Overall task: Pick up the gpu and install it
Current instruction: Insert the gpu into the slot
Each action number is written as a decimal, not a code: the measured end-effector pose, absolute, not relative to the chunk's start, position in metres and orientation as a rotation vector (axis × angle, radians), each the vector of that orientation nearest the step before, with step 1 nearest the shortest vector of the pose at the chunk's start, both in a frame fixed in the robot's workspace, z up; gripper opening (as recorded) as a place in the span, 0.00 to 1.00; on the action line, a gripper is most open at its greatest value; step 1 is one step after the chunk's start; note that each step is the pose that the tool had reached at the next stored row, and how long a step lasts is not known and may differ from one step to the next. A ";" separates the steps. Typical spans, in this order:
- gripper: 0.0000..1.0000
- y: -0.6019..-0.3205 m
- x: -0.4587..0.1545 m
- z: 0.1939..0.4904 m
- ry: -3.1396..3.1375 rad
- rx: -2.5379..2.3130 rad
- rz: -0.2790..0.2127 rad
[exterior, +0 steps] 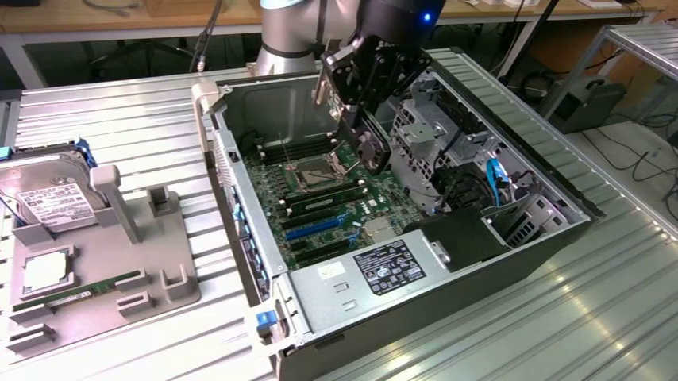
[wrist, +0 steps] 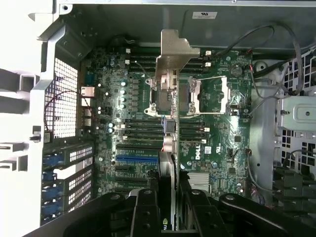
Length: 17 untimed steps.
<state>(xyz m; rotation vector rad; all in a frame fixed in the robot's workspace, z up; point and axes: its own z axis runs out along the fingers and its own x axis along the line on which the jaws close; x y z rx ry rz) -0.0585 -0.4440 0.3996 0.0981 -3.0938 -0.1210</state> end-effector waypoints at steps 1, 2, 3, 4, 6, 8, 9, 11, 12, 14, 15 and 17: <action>0.26 -0.444 -0.059 0.399 -3.092 0.145 -0.120; 0.26 -0.444 -0.059 0.400 -3.090 0.175 -0.119; 0.26 -0.444 -0.059 0.399 -3.088 0.207 -0.118; 0.26 -0.444 -0.059 0.399 -3.086 0.234 -0.117; 0.26 -0.444 -0.059 0.399 -3.079 0.307 -0.116; 0.26 -0.444 -0.059 0.399 -3.074 0.364 -0.114; 0.26 -0.444 -0.059 0.399 -3.070 0.392 -0.113; 0.26 -0.444 -0.059 0.399 -3.064 0.446 -0.112; 0.26 -0.444 -0.059 0.399 -3.059 0.475 -0.111; 0.26 -0.444 -0.059 0.398 -3.043 0.578 -0.108; 0.26 -0.444 -0.059 0.398 -3.035 0.622 -0.106; 0.26 -0.444 -0.059 0.398 -3.021 0.689 -0.104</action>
